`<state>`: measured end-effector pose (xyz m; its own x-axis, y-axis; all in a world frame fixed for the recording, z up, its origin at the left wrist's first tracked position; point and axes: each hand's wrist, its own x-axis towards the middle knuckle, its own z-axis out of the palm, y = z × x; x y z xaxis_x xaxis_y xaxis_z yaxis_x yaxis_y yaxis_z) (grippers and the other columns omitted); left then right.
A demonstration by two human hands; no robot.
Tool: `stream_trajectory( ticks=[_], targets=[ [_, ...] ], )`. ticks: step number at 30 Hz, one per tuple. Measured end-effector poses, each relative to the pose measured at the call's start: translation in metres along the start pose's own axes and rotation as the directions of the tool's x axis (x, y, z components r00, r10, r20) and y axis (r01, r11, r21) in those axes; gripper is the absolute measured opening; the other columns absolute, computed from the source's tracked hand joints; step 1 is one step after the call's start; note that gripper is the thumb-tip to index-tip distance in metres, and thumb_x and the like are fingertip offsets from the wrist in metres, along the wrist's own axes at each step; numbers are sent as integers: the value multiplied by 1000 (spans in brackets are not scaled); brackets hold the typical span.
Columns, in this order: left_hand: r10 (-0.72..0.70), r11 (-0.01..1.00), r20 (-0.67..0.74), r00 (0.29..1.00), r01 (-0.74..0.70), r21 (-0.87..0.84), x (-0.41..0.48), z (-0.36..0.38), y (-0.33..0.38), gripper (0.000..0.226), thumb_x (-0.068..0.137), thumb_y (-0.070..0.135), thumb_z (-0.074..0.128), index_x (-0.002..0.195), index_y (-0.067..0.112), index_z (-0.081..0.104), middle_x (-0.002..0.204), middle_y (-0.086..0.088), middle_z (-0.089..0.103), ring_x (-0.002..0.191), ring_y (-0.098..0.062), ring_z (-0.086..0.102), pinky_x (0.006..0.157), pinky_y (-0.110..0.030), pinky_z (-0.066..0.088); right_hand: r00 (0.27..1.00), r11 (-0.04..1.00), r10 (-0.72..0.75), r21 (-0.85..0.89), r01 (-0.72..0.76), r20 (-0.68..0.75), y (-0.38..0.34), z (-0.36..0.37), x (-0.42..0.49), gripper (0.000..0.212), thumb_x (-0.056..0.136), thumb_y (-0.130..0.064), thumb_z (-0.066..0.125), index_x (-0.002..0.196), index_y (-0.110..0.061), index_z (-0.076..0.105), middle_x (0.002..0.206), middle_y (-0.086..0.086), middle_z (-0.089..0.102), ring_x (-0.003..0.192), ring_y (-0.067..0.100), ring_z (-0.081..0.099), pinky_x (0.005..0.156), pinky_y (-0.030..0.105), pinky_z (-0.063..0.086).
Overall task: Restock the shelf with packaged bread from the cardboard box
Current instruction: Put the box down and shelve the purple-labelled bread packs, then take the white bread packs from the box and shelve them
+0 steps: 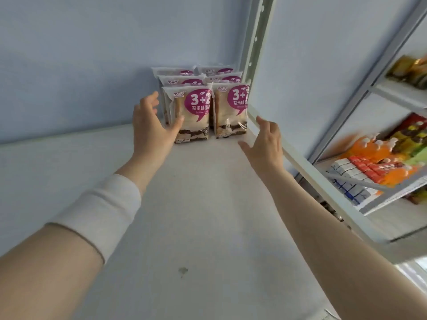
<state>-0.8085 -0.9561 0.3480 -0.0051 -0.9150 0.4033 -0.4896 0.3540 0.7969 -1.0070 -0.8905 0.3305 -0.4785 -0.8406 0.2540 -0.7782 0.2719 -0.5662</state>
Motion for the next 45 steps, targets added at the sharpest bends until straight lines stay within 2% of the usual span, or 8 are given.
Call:
stream_trajectory(
  ticks=[3,6,18,25,29,39,42,45],
  targets=[
    [234,889,249,940,-310,337,-58,-21,21,62,78,23,69,129,7,38,126,-18,44,117,-34,42,93,-44,39,999,981,-46,-191,43,-15,-1,-28,-71,62,83,-24,65,136,-12,36,137,11,36,128,28,33,104,38,34],
    [193,740,501,844,-460,490,-122,-31,52,60,81,25,65,129,13,31,128,-17,35,118,-35,37,88,-44,38,1000,953,-17,-303,11,-17,9,-58,-146,56,83,-22,65,132,-12,40,132,12,36,124,29,34,95,39,40],
    [329,501,831,448,-829,249,-390,45,211,51,85,22,57,126,15,29,126,-16,37,114,-32,39,89,-44,40,931,778,351,-524,-347,-95,170,-224,-406,46,85,-10,57,127,-10,38,128,13,34,117,31,34,87,40,44],
    [236,432,966,104,-902,-9,-620,134,233,44,84,16,50,123,14,29,127,-14,36,116,-31,36,91,-42,39,663,511,738,-541,-668,-121,326,-281,-613,39,85,-11,53,122,-11,39,129,13,35,119,33,33,87,43,44],
    [154,427,988,-21,-900,-86,-704,178,232,47,80,15,54,122,13,31,125,-14,39,115,-32,39,90,-42,40,515,407,851,-490,-771,-104,388,-286,-689,38,86,-9,54,121,-11,41,134,13,34,123,32,32,90,42,46],
    [-50,513,981,-186,-848,-135,-811,348,179,51,79,22,59,121,11,33,124,-15,40,113,-32,39,88,-41,41,275,288,957,-448,-846,96,542,-208,-736,36,85,-8,51,119,-13,41,124,10,39,111,28,38,86,35,42],
    [-103,579,983,-151,-813,-64,-837,406,147,49,82,24,59,122,12,34,126,-15,40,115,-32,39,88,-40,41,211,260,963,-386,-885,166,593,-167,-740,38,87,-19,55,120,-14,38,126,8,37,113,26,37,85,35,45],
    [-134,717,991,-18,-692,84,-859,460,113,62,85,28,61,133,9,27,132,-17,37,121,-34,39,95,-41,39,134,186,968,-249,-950,210,641,-123,-743,49,86,-37,58,123,-10,40,127,10,40,119,27,38,93,36,44]
  ],
)
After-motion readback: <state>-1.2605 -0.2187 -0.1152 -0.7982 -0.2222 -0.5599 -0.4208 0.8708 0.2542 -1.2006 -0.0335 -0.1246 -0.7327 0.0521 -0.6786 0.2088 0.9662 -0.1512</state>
